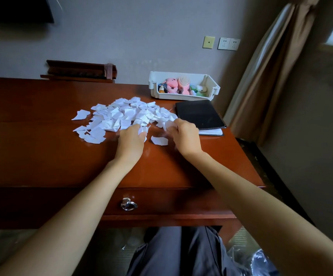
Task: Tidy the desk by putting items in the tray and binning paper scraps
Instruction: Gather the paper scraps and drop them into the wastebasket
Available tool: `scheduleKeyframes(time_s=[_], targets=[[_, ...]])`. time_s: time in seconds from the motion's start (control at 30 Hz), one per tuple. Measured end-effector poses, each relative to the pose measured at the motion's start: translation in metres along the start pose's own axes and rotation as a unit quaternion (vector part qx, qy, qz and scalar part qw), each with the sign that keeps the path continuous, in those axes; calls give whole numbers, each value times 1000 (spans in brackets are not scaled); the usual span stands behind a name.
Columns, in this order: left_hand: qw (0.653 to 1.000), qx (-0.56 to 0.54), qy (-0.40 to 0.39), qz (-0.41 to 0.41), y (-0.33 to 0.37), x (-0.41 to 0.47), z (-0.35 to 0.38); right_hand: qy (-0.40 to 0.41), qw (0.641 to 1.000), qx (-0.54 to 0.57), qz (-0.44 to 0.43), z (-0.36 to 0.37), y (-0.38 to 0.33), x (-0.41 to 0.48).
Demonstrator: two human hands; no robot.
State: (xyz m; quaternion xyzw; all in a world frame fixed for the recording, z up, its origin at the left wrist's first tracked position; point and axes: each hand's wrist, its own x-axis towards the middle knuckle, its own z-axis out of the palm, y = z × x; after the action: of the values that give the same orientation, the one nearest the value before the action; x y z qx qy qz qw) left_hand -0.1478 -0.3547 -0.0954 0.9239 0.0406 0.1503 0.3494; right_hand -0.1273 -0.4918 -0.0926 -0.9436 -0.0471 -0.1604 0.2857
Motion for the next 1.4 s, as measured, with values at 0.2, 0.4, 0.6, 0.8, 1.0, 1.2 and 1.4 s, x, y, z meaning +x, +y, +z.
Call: scheduleKeyframes(time_s=[0.2,0.4,0.6,0.8,1.0,1.2,1.4], targets=[[999,-47,-15,7,35,-3,10,32,997,61,29,-24,24,-2],[994,-99,-26,48,91,-24,39,125,989,74,33,-70,69,-22],[971,-166,-120,126,168,-74,104,212,971,41,102,-121,149,-80],[935,-185,-278,123,214,-146,194,251,944,28,210,-143,245,-153],[900,-131,-405,94,221,-199,292,206,929,12,307,-122,335,-215],[875,-29,-477,81,205,-225,382,111,907,15,406,-76,414,-257],[845,51,-531,43,172,-242,461,11,876,23,482,-27,476,-283]])
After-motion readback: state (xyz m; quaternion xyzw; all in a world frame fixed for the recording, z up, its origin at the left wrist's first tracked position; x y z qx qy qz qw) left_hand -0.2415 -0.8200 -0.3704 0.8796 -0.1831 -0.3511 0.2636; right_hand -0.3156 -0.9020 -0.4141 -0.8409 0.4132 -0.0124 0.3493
